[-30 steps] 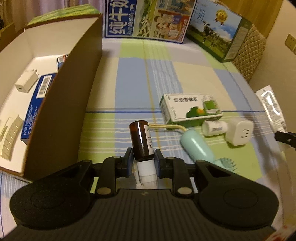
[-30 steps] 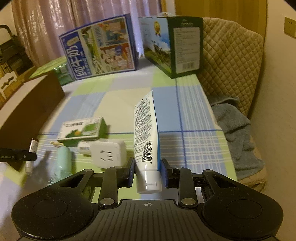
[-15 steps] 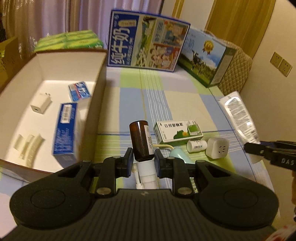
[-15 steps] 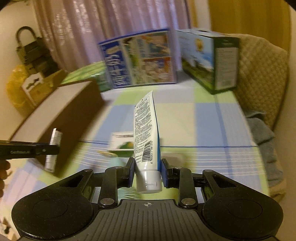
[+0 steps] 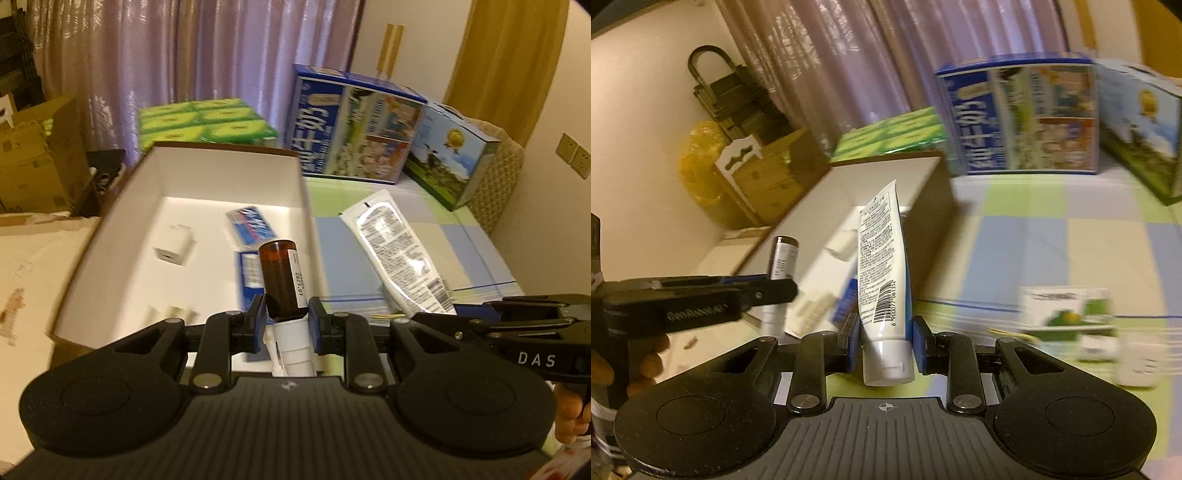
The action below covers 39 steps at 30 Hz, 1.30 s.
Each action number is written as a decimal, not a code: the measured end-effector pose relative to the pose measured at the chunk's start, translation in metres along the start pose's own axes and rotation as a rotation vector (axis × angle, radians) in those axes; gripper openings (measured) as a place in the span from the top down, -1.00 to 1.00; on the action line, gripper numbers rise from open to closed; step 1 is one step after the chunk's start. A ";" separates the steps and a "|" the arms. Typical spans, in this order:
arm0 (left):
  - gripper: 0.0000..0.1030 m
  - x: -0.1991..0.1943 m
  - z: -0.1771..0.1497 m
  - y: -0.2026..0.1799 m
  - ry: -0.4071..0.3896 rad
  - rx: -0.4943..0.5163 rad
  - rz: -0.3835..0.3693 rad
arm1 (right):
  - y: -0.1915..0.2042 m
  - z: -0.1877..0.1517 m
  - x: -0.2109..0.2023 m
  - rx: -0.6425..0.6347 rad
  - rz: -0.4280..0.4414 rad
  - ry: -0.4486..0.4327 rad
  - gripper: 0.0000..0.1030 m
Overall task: Organize rigid objects
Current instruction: 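Carry the toothpaste tube and medicine bottle over the shoebox and lower them inside, then open both tools and release the tube and bottle into the shoebox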
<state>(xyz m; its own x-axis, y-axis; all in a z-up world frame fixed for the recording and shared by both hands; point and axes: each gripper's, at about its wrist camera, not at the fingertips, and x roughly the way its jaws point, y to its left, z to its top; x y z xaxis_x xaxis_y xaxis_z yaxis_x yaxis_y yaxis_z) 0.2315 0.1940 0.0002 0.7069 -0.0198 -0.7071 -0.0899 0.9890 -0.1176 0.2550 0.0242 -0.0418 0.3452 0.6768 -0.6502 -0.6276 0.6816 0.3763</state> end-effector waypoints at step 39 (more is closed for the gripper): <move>0.39 0.141 0.066 0.138 0.244 0.216 -0.008 | 0.054 0.066 0.206 0.257 -0.225 0.140 0.49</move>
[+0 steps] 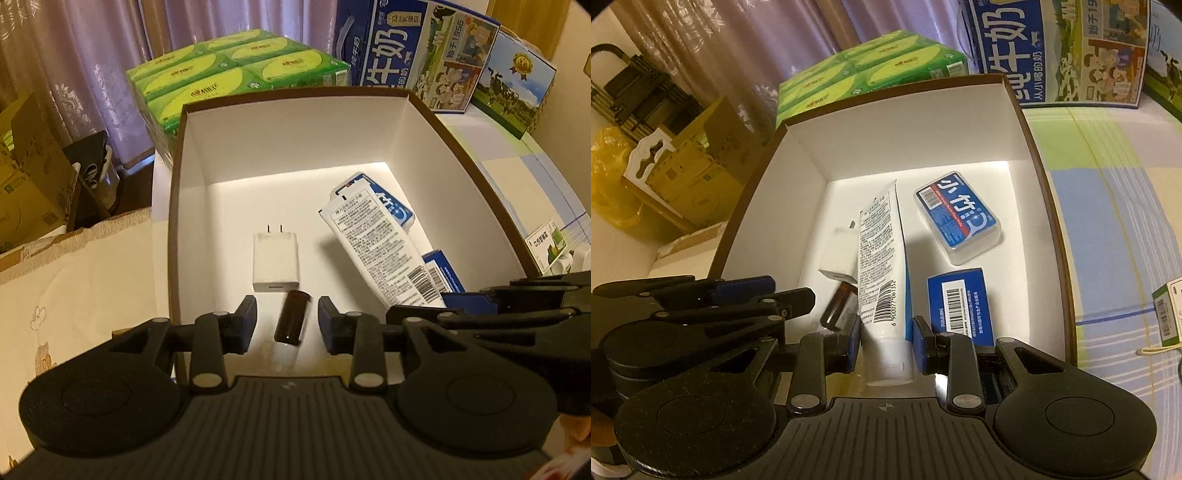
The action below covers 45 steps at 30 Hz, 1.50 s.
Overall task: Organize rigid objects
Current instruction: 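Open both tools and release the tube and bottle into the shoebox, then withdraw both tools from the shoebox toward the remaining items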
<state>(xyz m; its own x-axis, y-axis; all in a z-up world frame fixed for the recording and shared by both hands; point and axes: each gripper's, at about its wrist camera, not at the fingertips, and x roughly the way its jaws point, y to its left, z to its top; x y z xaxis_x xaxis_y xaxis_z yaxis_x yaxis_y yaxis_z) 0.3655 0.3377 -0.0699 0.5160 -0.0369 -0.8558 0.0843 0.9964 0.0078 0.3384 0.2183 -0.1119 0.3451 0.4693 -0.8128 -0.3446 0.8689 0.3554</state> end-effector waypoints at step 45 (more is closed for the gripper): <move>0.19 -0.101 -0.048 -0.050 -0.085 -0.092 0.048 | -0.030 -0.050 -0.113 -0.182 0.080 -0.127 0.05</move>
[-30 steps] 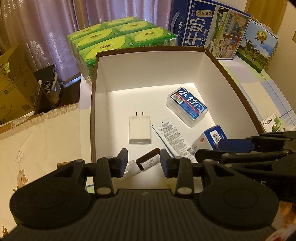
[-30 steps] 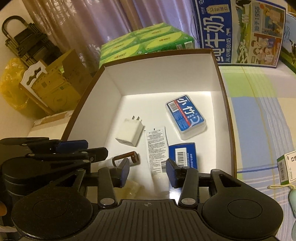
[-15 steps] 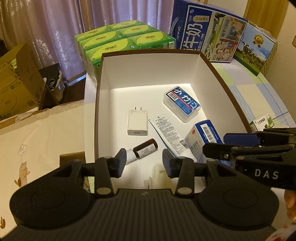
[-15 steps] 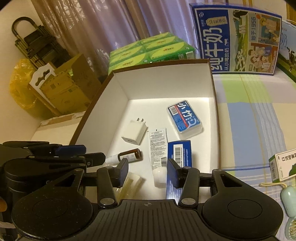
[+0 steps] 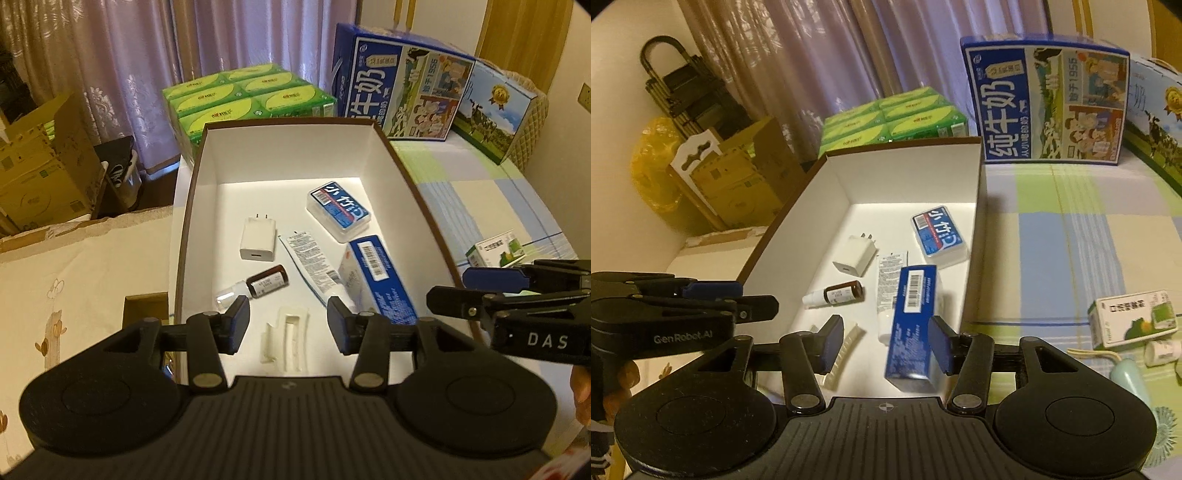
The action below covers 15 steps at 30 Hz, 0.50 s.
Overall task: Organize rigid objects
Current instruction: 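Withdraw both tools from the shoebox toward the remaining items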
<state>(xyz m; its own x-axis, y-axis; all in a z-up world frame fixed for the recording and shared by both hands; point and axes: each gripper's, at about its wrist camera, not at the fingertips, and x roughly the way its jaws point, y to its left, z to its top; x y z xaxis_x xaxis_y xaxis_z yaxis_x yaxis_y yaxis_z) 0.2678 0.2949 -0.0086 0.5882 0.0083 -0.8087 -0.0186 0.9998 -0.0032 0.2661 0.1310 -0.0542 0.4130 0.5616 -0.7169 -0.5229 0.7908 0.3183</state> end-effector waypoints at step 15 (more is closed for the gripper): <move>0.19 -0.046 -0.042 -0.079 -0.049 -0.069 -0.057 | -0.071 -0.050 -0.090 -0.086 0.040 -0.027 0.04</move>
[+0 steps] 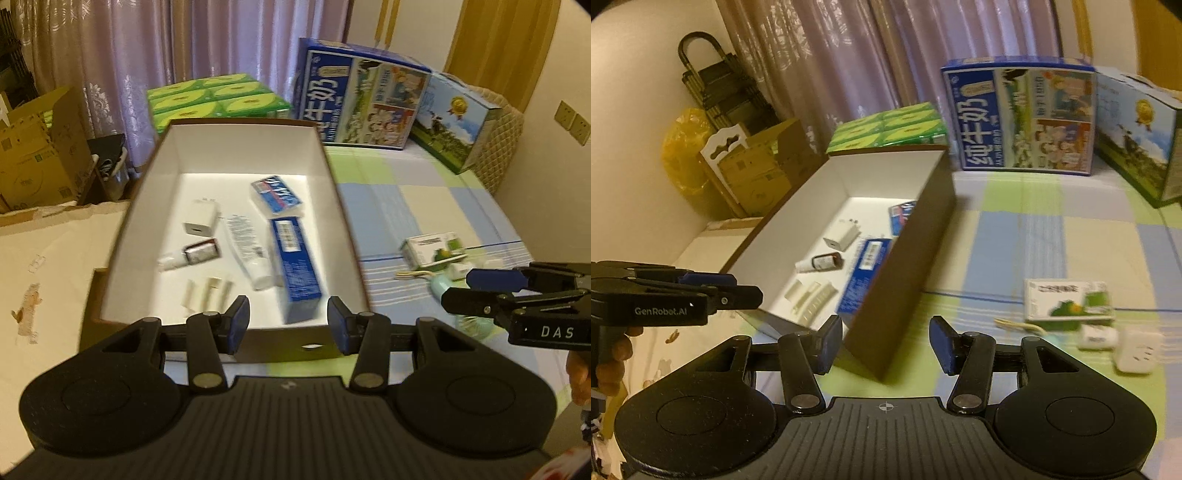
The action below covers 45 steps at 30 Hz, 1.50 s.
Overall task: Organize rigid objects
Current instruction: 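Withdraw both tools from the shoebox toward the remaining items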
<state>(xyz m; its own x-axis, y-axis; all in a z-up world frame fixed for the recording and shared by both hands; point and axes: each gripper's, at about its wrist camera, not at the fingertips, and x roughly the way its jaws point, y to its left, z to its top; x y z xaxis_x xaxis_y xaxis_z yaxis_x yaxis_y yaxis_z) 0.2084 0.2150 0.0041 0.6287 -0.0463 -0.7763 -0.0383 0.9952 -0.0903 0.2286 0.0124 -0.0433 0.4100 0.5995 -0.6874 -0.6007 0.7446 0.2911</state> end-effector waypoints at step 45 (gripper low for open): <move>-0.22 0.135 -0.044 -0.241 0.220 0.086 -0.187 | -0.247 -0.084 -0.095 0.283 -0.238 0.130 0.04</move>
<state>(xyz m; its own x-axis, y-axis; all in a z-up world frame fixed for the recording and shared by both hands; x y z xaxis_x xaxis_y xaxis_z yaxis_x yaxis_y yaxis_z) 0.2683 -0.0349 -0.1065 0.4347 -0.2381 -0.8685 0.1348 0.9707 -0.1987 0.2806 -0.2526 -0.1055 0.4139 0.3718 -0.8309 -0.2789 0.9207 0.2730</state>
